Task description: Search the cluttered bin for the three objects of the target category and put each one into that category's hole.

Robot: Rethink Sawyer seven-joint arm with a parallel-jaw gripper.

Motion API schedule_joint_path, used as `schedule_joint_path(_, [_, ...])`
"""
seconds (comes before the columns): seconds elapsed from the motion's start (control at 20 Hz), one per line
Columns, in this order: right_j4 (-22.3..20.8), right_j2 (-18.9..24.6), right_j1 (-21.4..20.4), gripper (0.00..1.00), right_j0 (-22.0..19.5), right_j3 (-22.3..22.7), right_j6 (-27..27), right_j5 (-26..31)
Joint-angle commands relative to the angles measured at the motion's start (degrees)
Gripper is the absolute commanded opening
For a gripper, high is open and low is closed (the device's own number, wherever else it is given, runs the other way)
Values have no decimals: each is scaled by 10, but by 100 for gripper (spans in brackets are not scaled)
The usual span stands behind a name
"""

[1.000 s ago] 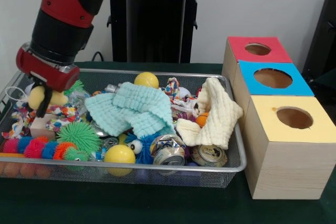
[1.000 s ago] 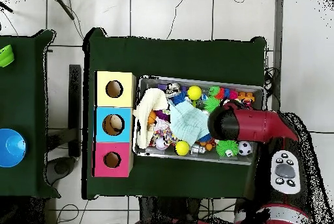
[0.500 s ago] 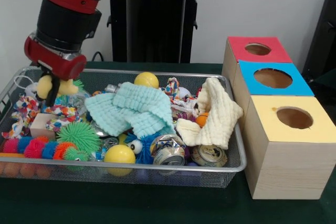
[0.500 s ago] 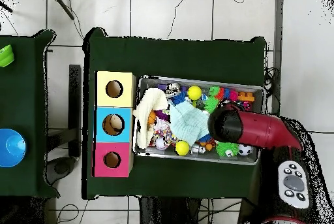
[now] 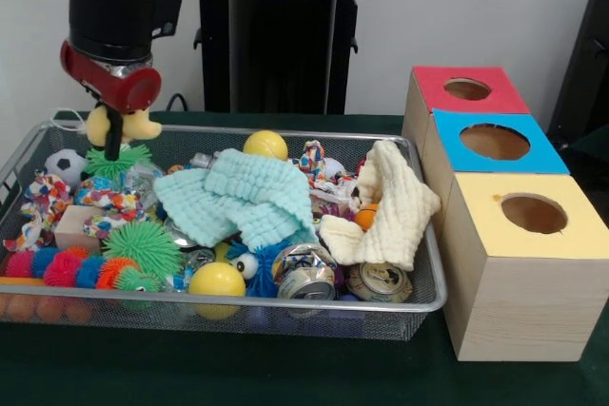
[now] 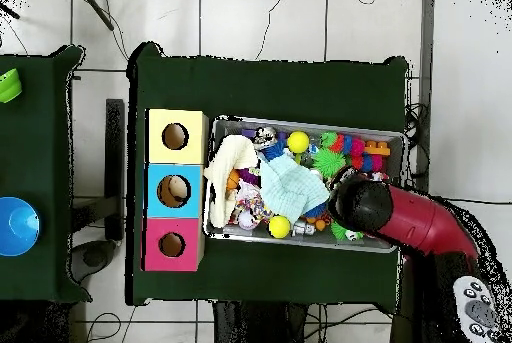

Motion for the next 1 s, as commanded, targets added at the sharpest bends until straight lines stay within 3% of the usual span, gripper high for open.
schedule_joint_path(0.05, [50,117,-9,0,-36,84,6,33])
schedule_joint_path(0.6, [103,207,-23,0,-108,138,27,-14])
schedule_joint_path(1.0, [94,182,-38,0,-73,147,52,-15])
